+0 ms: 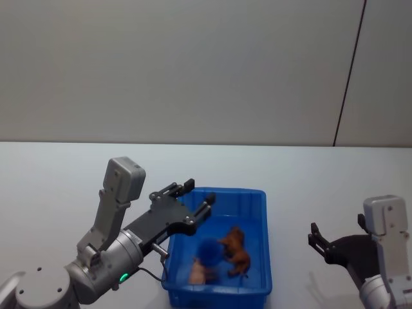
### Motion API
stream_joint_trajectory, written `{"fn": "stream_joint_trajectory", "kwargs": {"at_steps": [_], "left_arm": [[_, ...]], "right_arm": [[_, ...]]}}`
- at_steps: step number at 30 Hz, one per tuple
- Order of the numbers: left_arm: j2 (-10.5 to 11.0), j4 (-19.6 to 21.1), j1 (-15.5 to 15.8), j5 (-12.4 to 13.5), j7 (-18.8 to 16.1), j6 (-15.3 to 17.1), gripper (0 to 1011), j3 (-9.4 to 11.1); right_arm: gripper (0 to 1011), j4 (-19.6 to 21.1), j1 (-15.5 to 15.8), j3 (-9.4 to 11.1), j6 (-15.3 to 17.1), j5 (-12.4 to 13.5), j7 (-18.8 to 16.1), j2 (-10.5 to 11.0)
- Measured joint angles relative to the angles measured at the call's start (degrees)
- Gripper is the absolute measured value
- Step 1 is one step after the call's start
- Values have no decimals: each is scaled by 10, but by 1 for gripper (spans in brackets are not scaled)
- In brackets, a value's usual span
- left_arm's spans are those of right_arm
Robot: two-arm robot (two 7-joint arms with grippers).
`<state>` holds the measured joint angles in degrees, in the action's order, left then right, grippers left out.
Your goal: Pick up the two dolls from the table and place them into the box.
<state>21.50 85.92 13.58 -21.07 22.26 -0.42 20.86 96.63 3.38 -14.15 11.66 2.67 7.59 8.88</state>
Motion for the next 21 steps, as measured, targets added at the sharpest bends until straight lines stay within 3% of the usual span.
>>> {"fn": "stream_joint_trajectory", "kwargs": {"at_steps": [3, 4, 15, 21], "left_arm": [[-3, -6, 4, -4, 17, -5, 554, 2], [-5, -9, 6, -6, 25, -7, 626, 2], [-11, -20, 14, -14, 57, -15, 942, 5], [-12, -23, 16, -16, 64, -17, 1001, 5]], "right_arm": [[1001, 0, 0, 0, 0, 0, 0, 0], [1001, 0, 0, 0, 0, 0, 0, 0], [1001, 0, 0, 0, 0, 0, 0, 0], [1001, 0, 0, 0, 0, 0, 0, 0]]}}
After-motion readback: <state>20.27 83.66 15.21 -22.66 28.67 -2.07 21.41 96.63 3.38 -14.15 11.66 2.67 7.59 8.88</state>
